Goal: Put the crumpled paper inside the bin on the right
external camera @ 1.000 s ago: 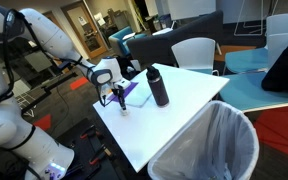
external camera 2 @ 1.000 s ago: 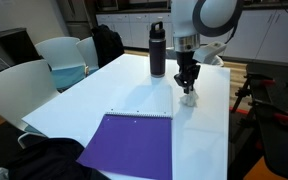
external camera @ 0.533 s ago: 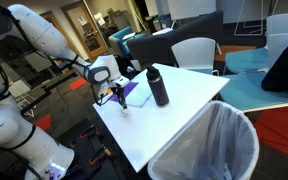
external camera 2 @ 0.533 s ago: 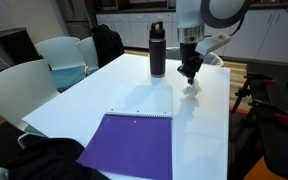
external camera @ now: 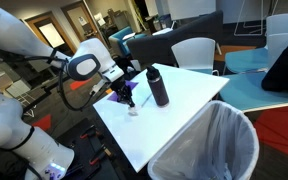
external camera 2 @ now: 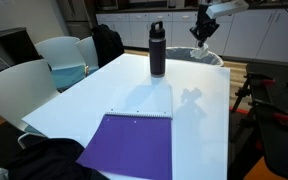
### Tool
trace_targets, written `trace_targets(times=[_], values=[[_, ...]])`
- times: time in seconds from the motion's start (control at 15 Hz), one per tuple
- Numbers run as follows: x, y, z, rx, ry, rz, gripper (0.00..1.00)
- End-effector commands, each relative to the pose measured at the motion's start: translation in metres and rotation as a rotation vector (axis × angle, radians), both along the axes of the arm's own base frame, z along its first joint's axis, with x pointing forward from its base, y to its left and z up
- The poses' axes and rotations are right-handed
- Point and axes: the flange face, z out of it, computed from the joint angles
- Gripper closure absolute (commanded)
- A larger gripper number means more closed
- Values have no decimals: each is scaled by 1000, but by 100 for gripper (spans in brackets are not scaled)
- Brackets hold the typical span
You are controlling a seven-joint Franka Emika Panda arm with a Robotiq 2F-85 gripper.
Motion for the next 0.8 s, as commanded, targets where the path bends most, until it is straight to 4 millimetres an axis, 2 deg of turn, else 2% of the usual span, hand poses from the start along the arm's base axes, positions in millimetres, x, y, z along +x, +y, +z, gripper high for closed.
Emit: trace_targets(times=[0.0,0.2,0.47,0.73], values=[[-9,-58,35,-37,-137,-140,100],[2,-112,45,-47,-278,-248,100],[25,-163,48,-85,-380,-377,100],[53,-194,39,-89,-378,-516,100]])
